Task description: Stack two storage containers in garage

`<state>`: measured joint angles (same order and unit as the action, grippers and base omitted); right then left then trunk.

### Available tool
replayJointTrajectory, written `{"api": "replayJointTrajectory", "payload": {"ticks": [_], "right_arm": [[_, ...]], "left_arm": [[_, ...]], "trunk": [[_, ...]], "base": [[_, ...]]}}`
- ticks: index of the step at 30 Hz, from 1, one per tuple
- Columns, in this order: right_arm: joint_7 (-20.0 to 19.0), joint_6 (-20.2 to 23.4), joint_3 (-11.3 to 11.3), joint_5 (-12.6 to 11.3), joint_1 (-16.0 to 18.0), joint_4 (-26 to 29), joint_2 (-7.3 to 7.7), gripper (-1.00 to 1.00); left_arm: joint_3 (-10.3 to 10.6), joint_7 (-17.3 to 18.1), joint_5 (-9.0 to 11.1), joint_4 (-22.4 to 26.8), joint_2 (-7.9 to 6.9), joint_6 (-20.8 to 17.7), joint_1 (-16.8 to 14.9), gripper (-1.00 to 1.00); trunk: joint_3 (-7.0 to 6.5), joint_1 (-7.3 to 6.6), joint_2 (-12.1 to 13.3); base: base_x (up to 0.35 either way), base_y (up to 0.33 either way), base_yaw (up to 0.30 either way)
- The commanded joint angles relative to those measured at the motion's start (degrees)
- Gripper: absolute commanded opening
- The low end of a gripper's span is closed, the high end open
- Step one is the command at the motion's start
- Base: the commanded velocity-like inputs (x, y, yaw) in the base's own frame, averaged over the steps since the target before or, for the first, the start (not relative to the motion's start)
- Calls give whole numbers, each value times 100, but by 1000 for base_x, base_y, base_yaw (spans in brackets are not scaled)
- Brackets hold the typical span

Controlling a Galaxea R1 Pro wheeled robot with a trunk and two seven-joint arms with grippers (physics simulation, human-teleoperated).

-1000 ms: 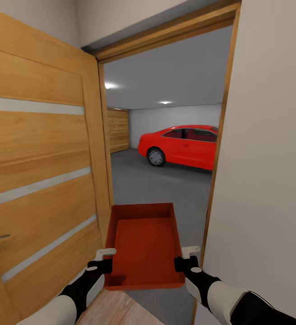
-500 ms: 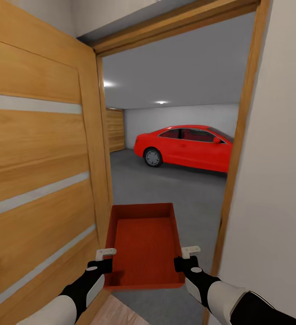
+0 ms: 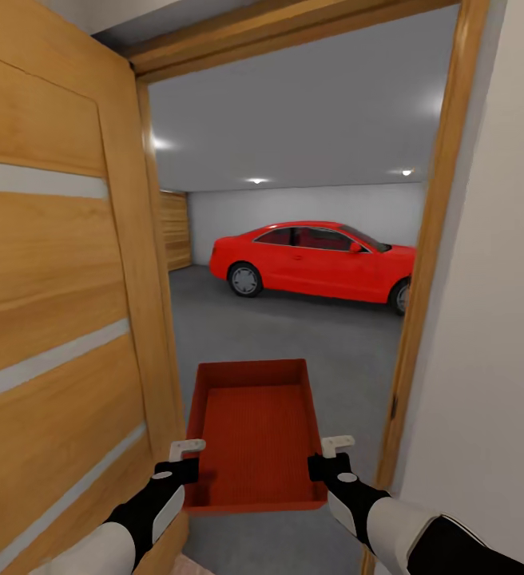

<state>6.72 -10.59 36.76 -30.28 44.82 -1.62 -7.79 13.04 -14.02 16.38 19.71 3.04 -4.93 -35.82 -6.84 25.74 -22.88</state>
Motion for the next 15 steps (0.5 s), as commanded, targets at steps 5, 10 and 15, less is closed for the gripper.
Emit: {"api": "replayJointTrajectory", "payload": {"ticks": [5, 10, 15], "right_arm": [[-321, -15, -196, 4, 0, -14, 2, -100], [-321, -14, -196, 4, 0, -14, 1, -100], [-320, -14, -196, 3, 0, -14, -3, -100]], "left_arm": [[-223, -347, -91, 30, -22, 142, -4, -100], [-223, -347, -88, 29, -22, 142, -4, -100], [-223, -347, -89, 33, -22, 142, -4, -100]], "trunk": [[3, 5, -5], [3, 5, -5], [3, 5, -5]], "base": [[250, 205, -32], [250, 205, -6], [250, 205, -169]]}}
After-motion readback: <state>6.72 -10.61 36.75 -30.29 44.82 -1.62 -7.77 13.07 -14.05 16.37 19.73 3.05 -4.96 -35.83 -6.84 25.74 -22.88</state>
